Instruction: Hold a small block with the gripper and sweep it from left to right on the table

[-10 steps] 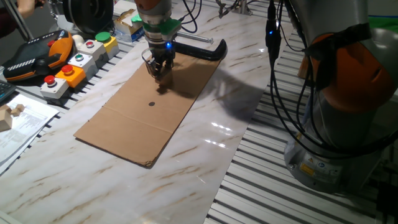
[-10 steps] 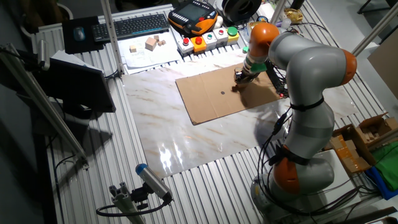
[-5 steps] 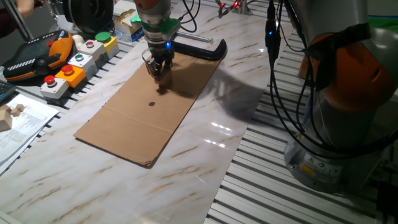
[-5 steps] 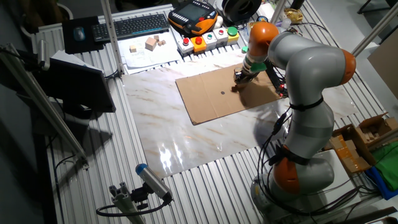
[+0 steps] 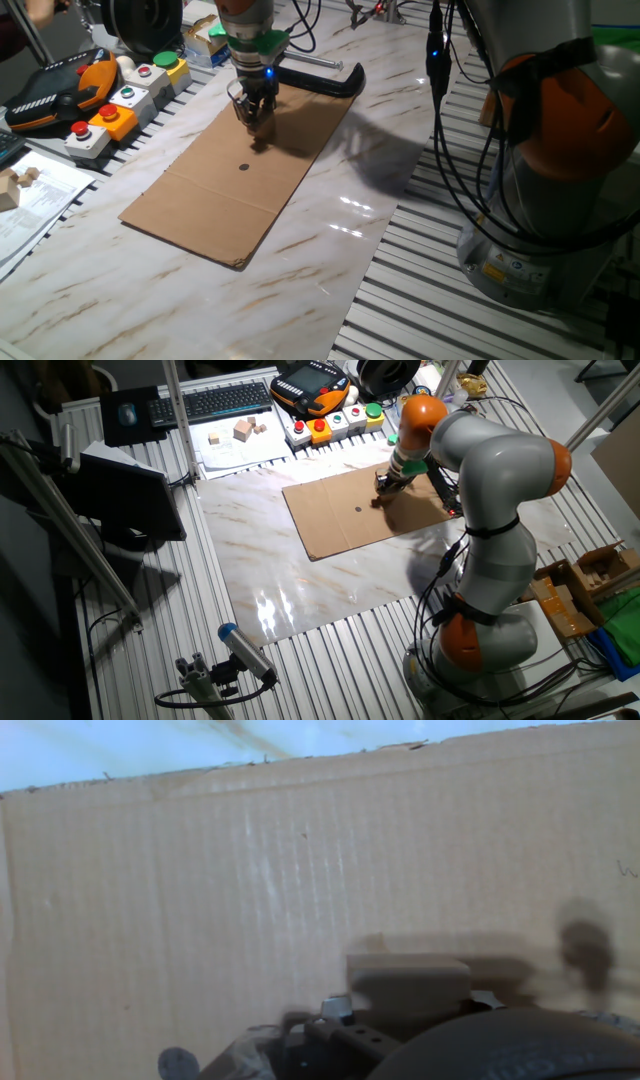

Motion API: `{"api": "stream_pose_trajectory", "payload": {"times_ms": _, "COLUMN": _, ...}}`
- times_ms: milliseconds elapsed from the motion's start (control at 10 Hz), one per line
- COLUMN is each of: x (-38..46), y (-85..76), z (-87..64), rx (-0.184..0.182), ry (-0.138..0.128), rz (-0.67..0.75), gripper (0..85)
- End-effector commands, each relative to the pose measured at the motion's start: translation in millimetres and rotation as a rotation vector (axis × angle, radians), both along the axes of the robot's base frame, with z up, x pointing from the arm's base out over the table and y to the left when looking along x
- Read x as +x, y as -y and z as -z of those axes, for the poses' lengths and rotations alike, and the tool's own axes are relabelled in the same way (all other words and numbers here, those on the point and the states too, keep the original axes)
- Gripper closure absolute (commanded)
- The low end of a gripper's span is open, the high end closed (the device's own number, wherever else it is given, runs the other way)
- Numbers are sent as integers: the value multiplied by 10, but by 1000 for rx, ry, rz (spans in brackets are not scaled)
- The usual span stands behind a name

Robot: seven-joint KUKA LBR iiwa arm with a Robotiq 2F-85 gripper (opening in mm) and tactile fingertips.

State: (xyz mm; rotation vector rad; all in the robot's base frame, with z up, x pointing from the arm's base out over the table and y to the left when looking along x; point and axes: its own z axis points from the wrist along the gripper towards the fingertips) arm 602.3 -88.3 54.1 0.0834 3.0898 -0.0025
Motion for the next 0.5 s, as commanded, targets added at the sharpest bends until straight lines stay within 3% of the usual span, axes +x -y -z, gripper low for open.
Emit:
{"api": "stream_pose_trajectory", "payload": {"times_ms": 0, "x": 6, "y": -12, "z": -9, "rx": -5, "ry": 2, "rz": -2, "gripper": 843}}
{"api": "stream_pose_trajectory", "payload": {"times_ms": 400, "x": 22, "y": -75, "z": -1, "rx": -6, "ry": 3, "rz": -4, "gripper": 843}}
